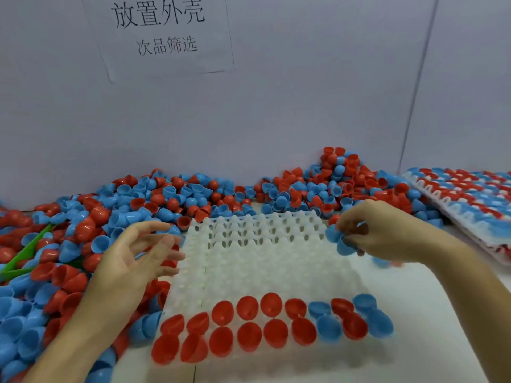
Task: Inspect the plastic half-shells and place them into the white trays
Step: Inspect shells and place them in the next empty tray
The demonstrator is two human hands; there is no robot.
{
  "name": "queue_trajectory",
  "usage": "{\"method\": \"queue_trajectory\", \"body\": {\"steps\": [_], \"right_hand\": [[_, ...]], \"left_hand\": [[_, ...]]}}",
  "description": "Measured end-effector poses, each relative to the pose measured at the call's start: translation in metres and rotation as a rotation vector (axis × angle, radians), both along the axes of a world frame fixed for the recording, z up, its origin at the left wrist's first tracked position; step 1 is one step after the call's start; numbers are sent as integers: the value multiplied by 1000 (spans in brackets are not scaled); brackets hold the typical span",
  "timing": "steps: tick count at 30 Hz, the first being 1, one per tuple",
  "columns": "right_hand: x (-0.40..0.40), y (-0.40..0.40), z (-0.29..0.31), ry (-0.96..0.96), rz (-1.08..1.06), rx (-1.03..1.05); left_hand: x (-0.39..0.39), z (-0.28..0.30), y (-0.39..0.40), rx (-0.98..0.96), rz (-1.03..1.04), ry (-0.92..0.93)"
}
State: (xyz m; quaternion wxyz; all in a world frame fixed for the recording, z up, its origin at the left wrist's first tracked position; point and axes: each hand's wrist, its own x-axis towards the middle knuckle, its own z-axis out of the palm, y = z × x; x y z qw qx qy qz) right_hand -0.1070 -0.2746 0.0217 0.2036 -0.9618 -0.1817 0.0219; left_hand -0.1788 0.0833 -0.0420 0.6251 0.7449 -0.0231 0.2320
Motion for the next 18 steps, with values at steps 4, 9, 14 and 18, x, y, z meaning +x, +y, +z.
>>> {"method": "queue_trajectory", "body": {"steps": [4,9,14,18], "right_hand": [[-2,-7,-14,61,-44,-116],[-2,1,-33,136,-49,-236],[3,4,-41,176,-59,-209],[5,-2,-44,198,-33,-167]], "left_hand": [[1,-3,1,34,15,17],[2,-4,1,63,9,26],[-4,0,-6,153,-11,33],[-4,2,-19,293,-3,48]]}}
